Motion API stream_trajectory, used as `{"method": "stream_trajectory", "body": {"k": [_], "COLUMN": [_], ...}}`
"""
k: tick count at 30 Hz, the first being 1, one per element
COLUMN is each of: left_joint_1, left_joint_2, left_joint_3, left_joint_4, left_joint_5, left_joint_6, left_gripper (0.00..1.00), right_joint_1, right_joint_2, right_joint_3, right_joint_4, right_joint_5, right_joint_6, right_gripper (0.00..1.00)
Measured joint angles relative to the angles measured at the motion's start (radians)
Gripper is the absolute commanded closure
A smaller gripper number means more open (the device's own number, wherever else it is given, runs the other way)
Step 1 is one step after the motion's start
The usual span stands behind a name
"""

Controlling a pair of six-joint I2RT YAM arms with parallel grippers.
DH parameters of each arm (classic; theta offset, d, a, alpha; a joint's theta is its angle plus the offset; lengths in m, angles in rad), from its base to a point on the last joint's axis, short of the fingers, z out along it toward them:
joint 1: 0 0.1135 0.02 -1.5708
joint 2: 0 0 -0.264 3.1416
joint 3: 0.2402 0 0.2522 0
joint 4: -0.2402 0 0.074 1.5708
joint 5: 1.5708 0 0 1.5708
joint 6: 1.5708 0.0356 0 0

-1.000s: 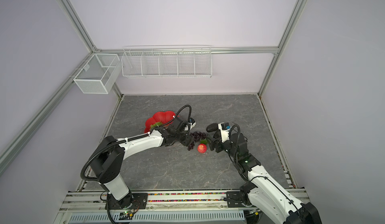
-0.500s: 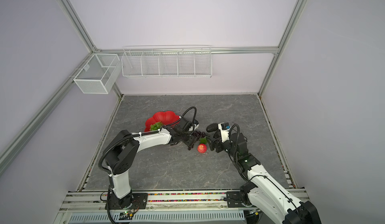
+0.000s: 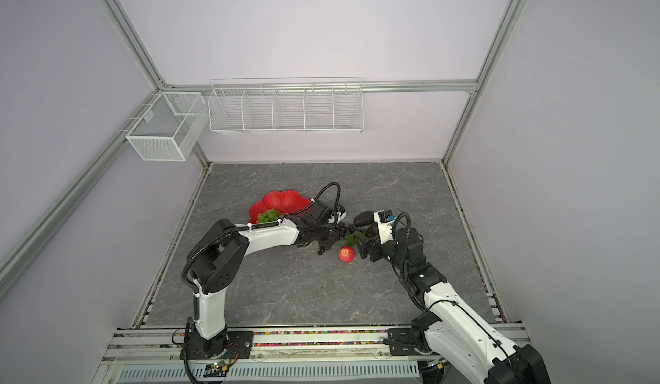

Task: Place and organize the fake fruits in the fruit bowl
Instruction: 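Move the left gripper to the purple grapes and grasp them, then carry the purple grapes with the left gripper into the bowl and release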

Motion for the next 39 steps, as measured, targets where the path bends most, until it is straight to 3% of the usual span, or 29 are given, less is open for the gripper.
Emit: {"method": "stream_trajectory", "body": {"k": [2, 17, 22, 30, 39], "left_joint_1": [0.000, 0.006, 0.024, 0.172, 0.225], "left_joint_2": [0.000, -0.221, -0.286, -0.388, -0.309], "left_joint_3": [0.000, -0.051, -0.051, -0.051, -0.063], "left_joint_4": [0.007, -0.010, -0.047, -0.132, -0.151], "left_joint_5": [0.010, -0.076, -0.180, -0.367, -0.470], "left_joint_6": [0.002, -0.045, -0.093, -0.238, -0.298], "left_gripper": [0.94, 0.96, 0.99, 0.97, 0.97], "right_joint_1": [-0.001, -0.006, -0.006, 0.003, 0.022], "right_joint_2": [-0.007, -0.018, -0.017, 0.076, 0.085], "right_joint_3": [0.000, 0.000, 0.000, 0.000, 0.000], "right_joint_4": [0.000, 0.000, 0.001, 0.078, 0.113], "right_joint_5": [0.000, -0.001, -0.011, -0.203, -0.255], "right_joint_6": [0.000, 0.004, 0.003, 0.003, 0.002], "right_gripper": [0.12, 0.12, 0.12, 0.12, 0.12]}}
